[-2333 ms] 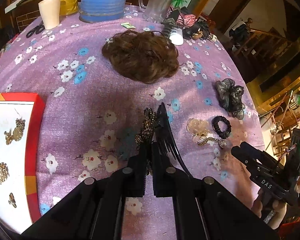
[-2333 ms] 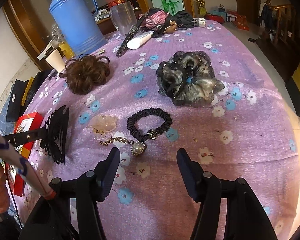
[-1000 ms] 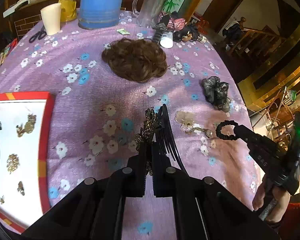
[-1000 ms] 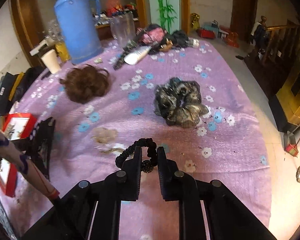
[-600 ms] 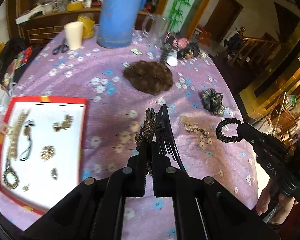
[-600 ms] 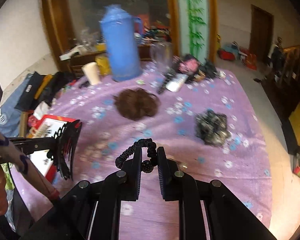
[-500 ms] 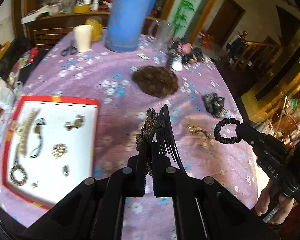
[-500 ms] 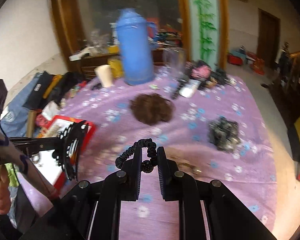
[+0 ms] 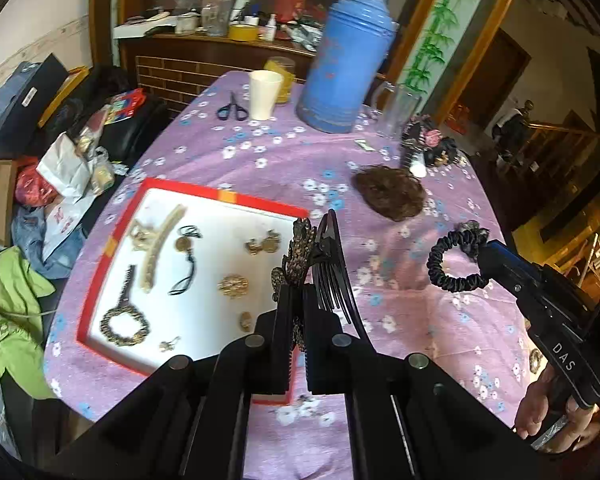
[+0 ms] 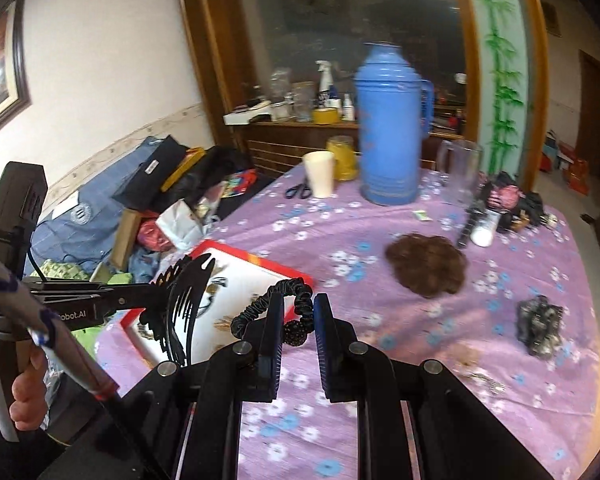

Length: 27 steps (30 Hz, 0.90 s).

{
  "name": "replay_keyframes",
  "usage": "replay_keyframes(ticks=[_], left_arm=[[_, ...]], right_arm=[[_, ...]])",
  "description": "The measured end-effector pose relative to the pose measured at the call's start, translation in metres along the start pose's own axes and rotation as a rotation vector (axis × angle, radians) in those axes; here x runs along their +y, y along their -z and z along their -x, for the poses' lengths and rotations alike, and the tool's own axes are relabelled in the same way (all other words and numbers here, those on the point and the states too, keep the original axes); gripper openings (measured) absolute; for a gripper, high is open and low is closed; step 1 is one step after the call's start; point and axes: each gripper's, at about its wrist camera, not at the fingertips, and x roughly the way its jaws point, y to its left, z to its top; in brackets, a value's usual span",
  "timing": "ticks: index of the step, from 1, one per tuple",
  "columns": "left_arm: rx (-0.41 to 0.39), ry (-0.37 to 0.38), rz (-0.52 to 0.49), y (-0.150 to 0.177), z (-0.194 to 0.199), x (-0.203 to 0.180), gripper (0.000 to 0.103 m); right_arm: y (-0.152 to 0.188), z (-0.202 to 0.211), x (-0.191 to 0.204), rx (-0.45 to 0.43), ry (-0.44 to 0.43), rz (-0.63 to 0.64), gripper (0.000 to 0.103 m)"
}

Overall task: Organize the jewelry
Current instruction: 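Carry the claw clip in the left gripper while the right gripper carries the scrunchie over the tray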

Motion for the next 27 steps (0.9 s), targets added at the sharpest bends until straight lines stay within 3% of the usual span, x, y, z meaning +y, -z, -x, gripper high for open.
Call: replay_keyframes(ticks=[11, 27], left_arm=[[0.042, -0.07, 0.035, 0.002, -0.017, 0.052, 0.004], [0.191, -0.116, 0.05, 0.027, -0.083, 0.1, 0.004]], right_arm=[[0.008, -0.061, 0.035, 0.067, -0.074, 0.022, 0.016], [0.03, -0.159, 0.038, 0.21, -0.094, 0.013, 0.016]])
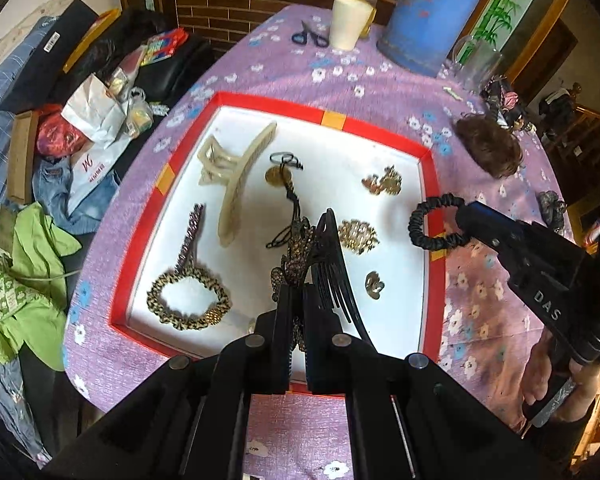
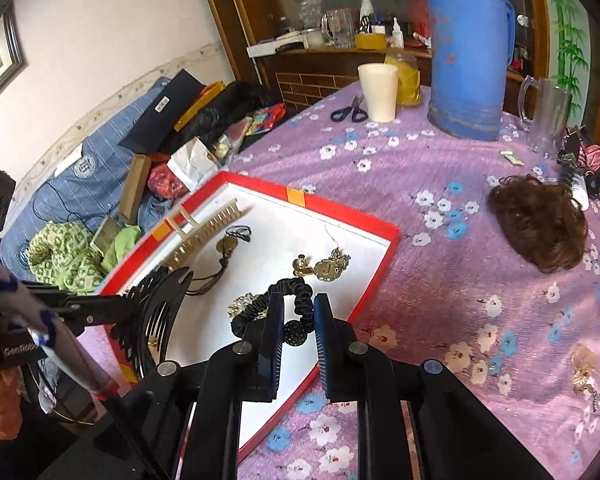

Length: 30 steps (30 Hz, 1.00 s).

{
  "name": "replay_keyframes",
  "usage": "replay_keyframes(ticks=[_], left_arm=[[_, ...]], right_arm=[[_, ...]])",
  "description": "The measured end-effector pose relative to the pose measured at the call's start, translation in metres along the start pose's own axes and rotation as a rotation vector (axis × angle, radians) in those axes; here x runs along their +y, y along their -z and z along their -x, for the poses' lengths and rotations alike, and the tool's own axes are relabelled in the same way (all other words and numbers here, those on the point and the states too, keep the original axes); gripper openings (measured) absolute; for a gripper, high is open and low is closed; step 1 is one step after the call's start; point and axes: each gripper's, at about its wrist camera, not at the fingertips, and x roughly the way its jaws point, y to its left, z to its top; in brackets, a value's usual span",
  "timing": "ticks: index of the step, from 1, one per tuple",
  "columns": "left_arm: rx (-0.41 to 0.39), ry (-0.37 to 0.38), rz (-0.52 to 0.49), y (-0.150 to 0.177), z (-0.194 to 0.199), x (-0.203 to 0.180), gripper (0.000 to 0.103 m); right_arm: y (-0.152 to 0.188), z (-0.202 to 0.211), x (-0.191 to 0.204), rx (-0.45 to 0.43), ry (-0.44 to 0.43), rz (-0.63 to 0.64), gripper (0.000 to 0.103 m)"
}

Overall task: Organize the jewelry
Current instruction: 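Carry the claw clip in the left gripper while the right gripper carries the scrunchie over the tray, then open the left gripper to drop the claw clip while the right gripper releases the scrunchie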

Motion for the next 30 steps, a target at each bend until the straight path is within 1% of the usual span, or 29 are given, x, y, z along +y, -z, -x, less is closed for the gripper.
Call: replay_keyframes(ticks=[5, 13, 15, 18, 23, 30], left_arm=[[0.024, -0.003, -0.008, 0.002, -0.012, -0.001, 0.004], [0.042, -0.011, -0.014, 0.002, -0.023, -0.001, 0.004], [0.04, -0.017, -0.016, 0.003, -0.024, -0.001, 0.004], [0.032, -0.018, -0.027, 0.002, -0.026, -0.002, 0.004], [0.027, -0.028, -0.033, 0.004, -0.029, -0.002, 0.004], [0.022, -0.017, -0.037, 0.003, -0.031, -0.001, 0.004]], right_arm=[[0.003, -0.018, 0.0, 0.033, 0.008, 0.005, 0.016], [0.003, -0.038, 0.003, 0.065, 0.055, 0.031, 0.016], [0.004, -0.043, 0.004, 0.075, 0.089, 0.047, 0.016], [0.005, -0.05, 0.004, 0.089, 0.111, 0.061, 0.016], [0.005, -0.058, 0.006, 0.113, 0.135, 0.083, 0.016], [0.006, -0.065, 0.01, 0.135, 0.157, 0.11, 0.017]])
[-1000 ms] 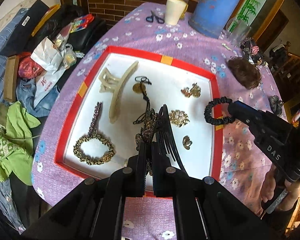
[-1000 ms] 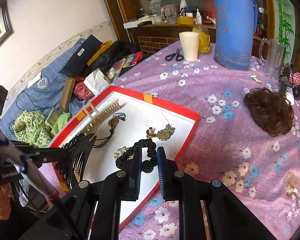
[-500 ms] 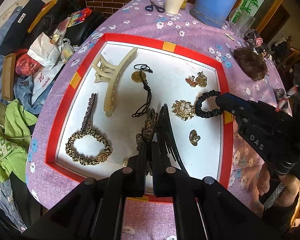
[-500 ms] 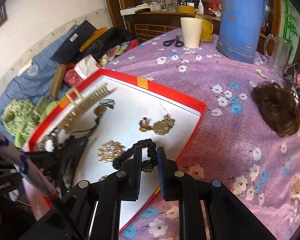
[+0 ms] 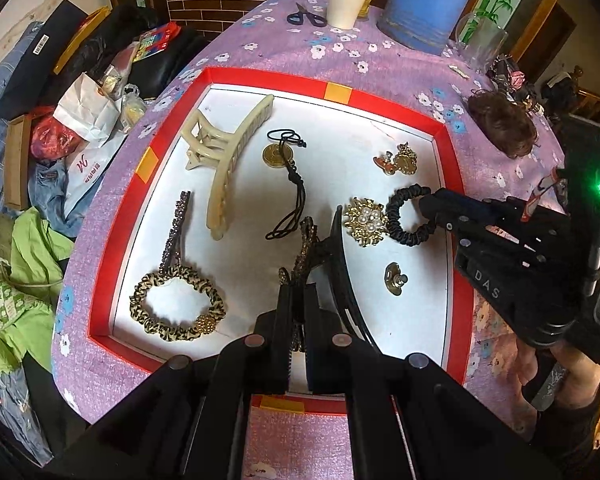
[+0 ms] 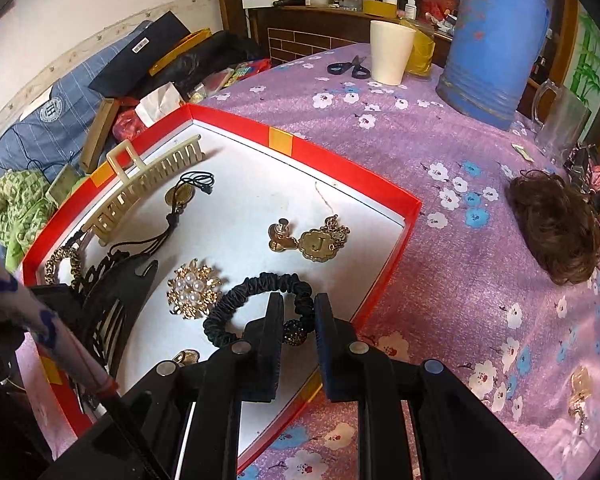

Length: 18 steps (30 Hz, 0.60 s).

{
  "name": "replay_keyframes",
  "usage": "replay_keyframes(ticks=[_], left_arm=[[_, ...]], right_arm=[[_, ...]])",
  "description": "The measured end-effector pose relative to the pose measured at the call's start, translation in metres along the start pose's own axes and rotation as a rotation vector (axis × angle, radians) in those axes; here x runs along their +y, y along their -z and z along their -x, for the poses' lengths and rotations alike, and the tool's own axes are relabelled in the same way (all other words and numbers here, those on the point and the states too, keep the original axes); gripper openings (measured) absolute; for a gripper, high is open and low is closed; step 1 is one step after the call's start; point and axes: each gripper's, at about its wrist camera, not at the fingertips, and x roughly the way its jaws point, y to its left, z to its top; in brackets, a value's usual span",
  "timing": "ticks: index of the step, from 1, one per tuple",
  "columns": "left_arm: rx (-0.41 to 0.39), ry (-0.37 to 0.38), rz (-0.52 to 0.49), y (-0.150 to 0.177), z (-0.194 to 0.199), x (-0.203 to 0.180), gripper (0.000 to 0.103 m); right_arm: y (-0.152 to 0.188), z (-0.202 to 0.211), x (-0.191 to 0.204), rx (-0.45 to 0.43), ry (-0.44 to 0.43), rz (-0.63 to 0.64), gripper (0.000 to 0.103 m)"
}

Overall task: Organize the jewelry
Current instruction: 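Open the left gripper to drop the claw clip while the right gripper releases the scrunchie, then withdraw both grippers from the tray back over the cloth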

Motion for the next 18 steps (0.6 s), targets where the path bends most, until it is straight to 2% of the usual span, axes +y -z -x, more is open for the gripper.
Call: replay_keyframes(ticks=[5, 6, 7, 8, 9, 10, 15, 17, 18], left_arm=[[-0.019, 0.014, -0.004, -0.001, 0.001, 0.003, 0.005], [-0.027, 0.014, -0.008, -0.001, 0.001, 0.003, 0.009], [-0.03, 0.016, -0.008, -0.001, 0.002, 0.003, 0.019], [-0.037, 0.024, -0.006, 0.0, 0.004, 0.003, 0.026], [-0.051, 0.023, -0.008, -0.001, 0.006, 0.003, 0.036], [-0.062, 0.019, -0.009, 0.0, 0.009, 0.003, 0.041], [-0.122, 0.04, 0.006, 0.0, 0.026, 0.002, 0.044], [-0.154, 0.051, 0.009, 0.002, 0.037, -0.002, 0.051], [-0.167, 0.05, 0.008, 0.002, 0.04, -0.004, 0.057]], right_arm=[[-0.001, 0.001, 0.001, -0.003, 0.014, 0.001, 0.019], [-0.002, 0.001, 0.001, -0.005, 0.016, 0.001, 0.02], [-0.002, 0.003, 0.001, -0.008, 0.016, 0.0, 0.022], [-0.002, 0.004, 0.001, -0.008, 0.017, -0.001, 0.024], [-0.002, 0.005, 0.0, -0.012, 0.016, -0.002, 0.028], [-0.002, 0.009, -0.001, -0.019, 0.01, -0.005, 0.033], [0.002, 0.04, -0.013, -0.062, -0.033, -0.051, 0.037], [0.007, 0.059, -0.02, -0.088, -0.042, -0.076, 0.041], [0.01, 0.068, -0.023, -0.098, -0.046, -0.085, 0.048]])
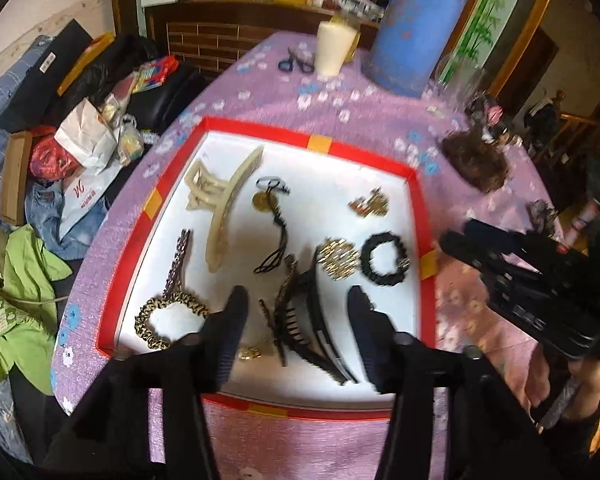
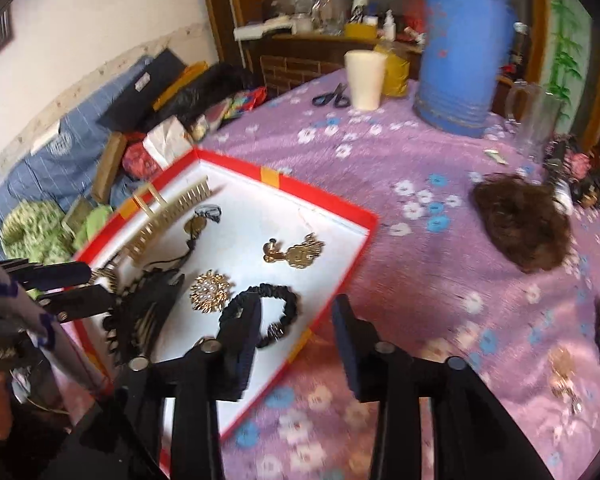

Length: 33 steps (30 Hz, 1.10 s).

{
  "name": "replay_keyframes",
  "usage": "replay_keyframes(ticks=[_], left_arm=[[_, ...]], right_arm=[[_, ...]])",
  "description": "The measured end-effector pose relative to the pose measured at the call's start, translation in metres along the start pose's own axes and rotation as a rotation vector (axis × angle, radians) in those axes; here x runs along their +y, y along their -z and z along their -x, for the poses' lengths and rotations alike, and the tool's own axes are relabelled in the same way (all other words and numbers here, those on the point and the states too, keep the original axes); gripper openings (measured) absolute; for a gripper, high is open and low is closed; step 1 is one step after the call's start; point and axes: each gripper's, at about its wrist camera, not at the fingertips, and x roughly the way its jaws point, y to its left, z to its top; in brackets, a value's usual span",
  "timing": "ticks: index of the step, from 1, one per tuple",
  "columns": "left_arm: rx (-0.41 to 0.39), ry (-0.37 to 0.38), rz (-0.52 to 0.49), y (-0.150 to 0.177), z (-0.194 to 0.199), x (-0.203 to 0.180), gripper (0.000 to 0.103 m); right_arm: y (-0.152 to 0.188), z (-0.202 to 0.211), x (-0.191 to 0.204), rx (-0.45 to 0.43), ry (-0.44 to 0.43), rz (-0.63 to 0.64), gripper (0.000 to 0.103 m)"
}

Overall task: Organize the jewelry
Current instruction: 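Withdraw both grippers from the tray back over the cloth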

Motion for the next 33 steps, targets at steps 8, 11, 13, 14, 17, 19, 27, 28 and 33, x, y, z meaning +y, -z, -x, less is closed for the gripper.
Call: replay_keyframes(ticks=[8, 11, 13, 14, 17, 19, 27, 28, 33], left_arm=[[-0.108, 0.013, -0.049, 0.01, 0.034, -0.054, 0.069], [-0.124, 0.028, -0.083, 0.014, 0.038, -0.08, 0.07], [-0.132, 0.046, -0.115, 0.019, 0.039, -0.103, 0.072], [-0.132, 0.052, -0.125, 0.021, 0.039, -0.111, 0.074], [-0.143, 0.071, -0.139, 0.03, 0.035, -0.134, 0.078], [-0.159, 0.079, -0.16, 0.037, 0.03, -0.15, 0.086], [-0.163, 0.041, -0.232, 0.068, -0.008, -0.204, 0.092], [-0.167, 0.027, -0.243, 0.07, -0.015, -0.212, 0.092], [-0.173, 0.002, -0.258, 0.069, -0.049, -0.238, 0.094]], right_arm=[[0.035, 0.071, -0.034, -0.06, 0.013, -0.085, 0.064], [0.051, 0.091, -0.049, -0.066, 0.042, -0.123, 0.064], [0.061, 0.103, -0.058, -0.071, 0.048, -0.144, 0.067], [0.065, 0.108, -0.061, -0.076, 0.053, -0.149, 0.067], [0.083, 0.126, -0.075, -0.096, 0.085, -0.184, 0.078], [0.096, 0.133, -0.084, -0.107, 0.101, -0.208, 0.087], [0.158, 0.131, -0.148, -0.069, 0.194, -0.357, 0.09], [0.164, 0.129, -0.156, -0.065, 0.222, -0.369, 0.09], [0.181, 0.114, -0.189, -0.039, 0.282, -0.408, 0.09]])
